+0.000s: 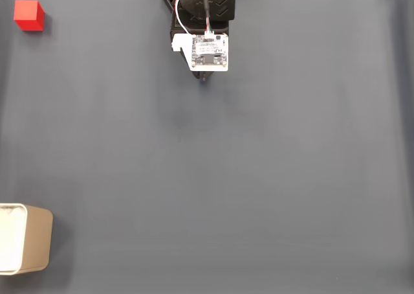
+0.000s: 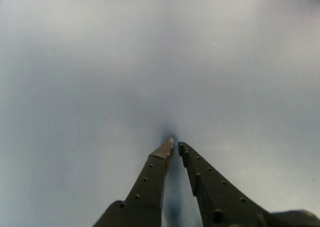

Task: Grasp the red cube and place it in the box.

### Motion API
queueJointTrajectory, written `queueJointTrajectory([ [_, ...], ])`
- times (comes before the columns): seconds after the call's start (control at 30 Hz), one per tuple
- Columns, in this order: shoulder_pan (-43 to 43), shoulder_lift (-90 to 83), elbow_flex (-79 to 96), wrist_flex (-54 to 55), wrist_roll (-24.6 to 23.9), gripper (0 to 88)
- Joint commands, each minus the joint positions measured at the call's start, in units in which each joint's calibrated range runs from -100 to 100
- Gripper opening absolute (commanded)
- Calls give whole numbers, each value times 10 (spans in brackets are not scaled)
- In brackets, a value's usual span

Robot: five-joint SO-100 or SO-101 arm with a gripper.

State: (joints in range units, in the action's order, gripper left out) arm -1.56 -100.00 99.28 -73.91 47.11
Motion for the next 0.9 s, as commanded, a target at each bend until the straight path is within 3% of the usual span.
queueJointTrajectory([
  [0.0, 4, 1, 5, 33, -9, 3],
  [0.53, 6, 7, -2, 228, 0, 0],
  [0.87, 6, 83, -93, 258, -9, 0],
])
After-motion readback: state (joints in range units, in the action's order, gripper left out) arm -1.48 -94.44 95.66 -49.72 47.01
